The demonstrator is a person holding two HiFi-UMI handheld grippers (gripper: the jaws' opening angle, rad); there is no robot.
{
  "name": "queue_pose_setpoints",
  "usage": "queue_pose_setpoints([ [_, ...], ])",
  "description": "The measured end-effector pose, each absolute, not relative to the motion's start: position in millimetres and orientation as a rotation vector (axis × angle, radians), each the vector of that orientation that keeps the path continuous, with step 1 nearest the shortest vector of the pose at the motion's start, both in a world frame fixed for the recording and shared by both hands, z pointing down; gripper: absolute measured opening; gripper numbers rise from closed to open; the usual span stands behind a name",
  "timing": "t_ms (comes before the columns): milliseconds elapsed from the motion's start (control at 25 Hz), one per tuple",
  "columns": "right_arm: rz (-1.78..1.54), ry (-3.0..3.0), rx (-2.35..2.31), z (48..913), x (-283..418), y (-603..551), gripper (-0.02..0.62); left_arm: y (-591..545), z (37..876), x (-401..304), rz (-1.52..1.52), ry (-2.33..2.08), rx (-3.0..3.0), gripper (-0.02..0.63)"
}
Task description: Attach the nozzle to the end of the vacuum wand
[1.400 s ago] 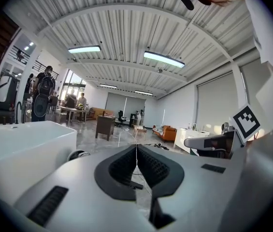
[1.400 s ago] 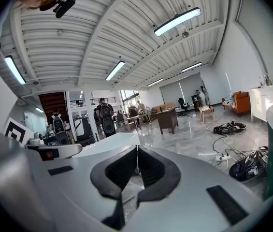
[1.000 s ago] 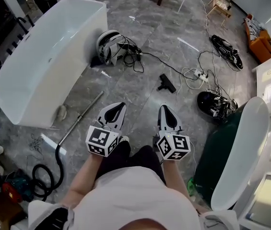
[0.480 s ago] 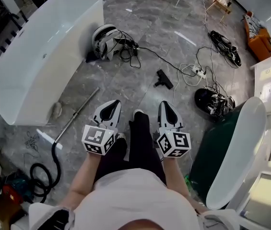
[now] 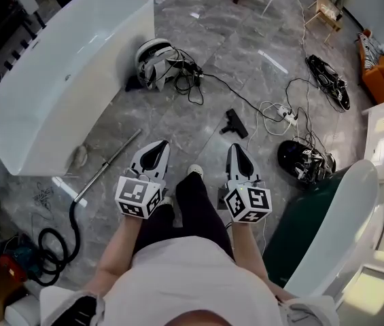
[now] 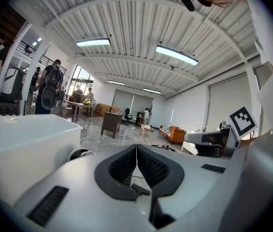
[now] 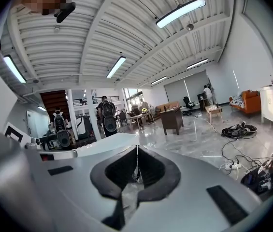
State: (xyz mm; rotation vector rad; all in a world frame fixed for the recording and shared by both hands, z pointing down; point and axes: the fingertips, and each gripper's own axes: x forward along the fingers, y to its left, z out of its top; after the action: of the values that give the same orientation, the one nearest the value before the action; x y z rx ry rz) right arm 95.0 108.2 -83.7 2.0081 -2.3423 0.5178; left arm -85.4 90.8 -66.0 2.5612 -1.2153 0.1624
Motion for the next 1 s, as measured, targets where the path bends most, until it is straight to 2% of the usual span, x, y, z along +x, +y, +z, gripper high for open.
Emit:
queue_pose_setpoints([
  [600,0.515,-2.473,1.847,-89,151,-31,0.015,-36,-77,-20,0.145,-1.342,2.546,0.011],
  [1000,0.524,-2.535,1.869,-89,183,-99,0.015,-69,-61,-12,0.145,-1.391,2.493,0.011],
])
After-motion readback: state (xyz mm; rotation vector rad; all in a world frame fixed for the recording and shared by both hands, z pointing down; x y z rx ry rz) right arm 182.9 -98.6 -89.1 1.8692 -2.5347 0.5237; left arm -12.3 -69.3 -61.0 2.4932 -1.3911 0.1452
